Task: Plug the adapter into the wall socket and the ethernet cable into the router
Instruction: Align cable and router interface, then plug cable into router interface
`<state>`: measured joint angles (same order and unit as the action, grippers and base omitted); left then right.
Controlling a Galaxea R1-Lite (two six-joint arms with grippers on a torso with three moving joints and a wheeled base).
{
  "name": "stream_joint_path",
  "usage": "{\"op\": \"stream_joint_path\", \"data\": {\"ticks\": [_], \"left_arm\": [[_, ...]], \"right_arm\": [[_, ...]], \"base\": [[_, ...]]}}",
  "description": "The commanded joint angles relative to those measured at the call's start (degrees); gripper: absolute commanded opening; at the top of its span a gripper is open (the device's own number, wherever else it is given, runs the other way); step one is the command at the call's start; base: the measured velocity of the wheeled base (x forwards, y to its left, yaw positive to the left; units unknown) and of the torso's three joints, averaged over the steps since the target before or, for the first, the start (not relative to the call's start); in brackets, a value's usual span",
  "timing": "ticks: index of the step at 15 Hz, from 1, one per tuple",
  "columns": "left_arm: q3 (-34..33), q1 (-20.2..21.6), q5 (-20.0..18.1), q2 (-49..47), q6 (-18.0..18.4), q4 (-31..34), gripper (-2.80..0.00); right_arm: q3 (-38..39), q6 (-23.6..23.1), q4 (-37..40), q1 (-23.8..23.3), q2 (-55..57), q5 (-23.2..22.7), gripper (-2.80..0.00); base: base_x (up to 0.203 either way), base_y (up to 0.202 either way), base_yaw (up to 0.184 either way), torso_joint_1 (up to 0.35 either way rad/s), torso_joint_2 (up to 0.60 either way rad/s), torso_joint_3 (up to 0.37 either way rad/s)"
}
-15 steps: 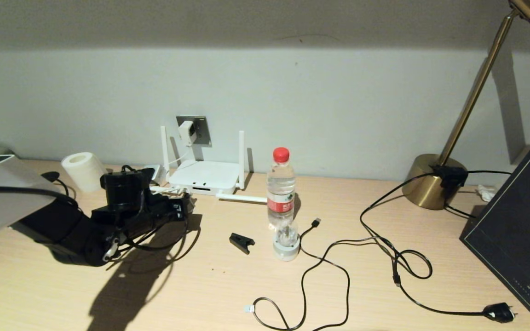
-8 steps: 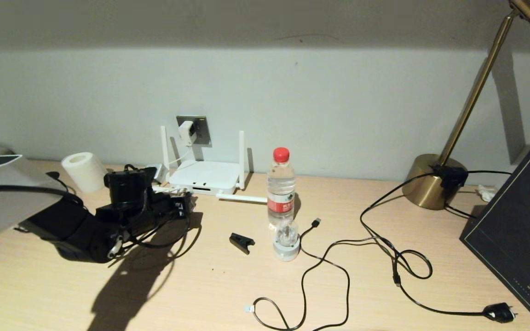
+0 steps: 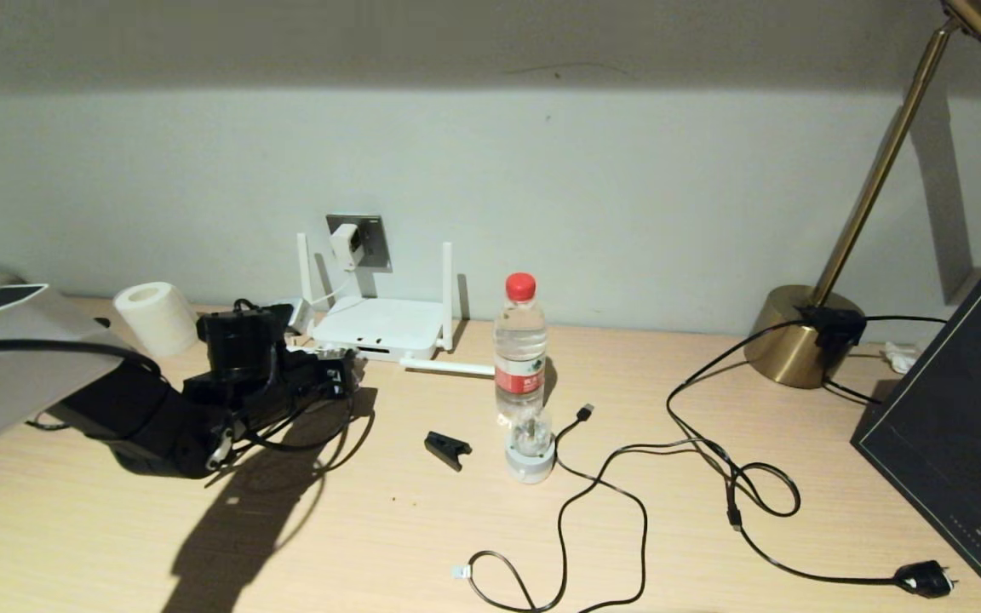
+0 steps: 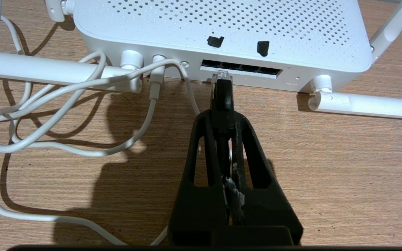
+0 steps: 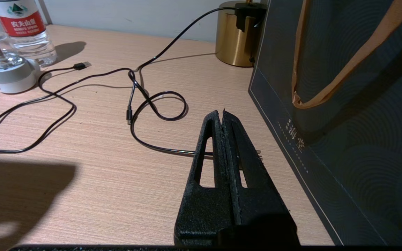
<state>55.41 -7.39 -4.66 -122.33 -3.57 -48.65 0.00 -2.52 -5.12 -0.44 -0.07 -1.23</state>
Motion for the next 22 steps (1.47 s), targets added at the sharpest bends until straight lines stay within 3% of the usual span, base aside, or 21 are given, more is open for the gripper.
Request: {"op": "stream_joint_path", "data": {"ticks": [1, 22], "left_arm": [[0.14, 0.09, 0.0, -0.19, -0.03, -0.35, -2.8], [0.58, 1.24, 0.0, -1.24, 0.41, -0.39, -2.8]], "right_arm": [[1.93, -0.03, -0.07, 0.0, 0.07, -0.09, -2.8], [1.93, -0.03, -0.06, 0.0, 0.07, -0.01, -2.8]], "base": [[0.0, 0.0, 0.0, 0.0, 0.0, 0.0], [0.0, 0.0, 0.0, 0.0, 0.0, 0.0]]}}
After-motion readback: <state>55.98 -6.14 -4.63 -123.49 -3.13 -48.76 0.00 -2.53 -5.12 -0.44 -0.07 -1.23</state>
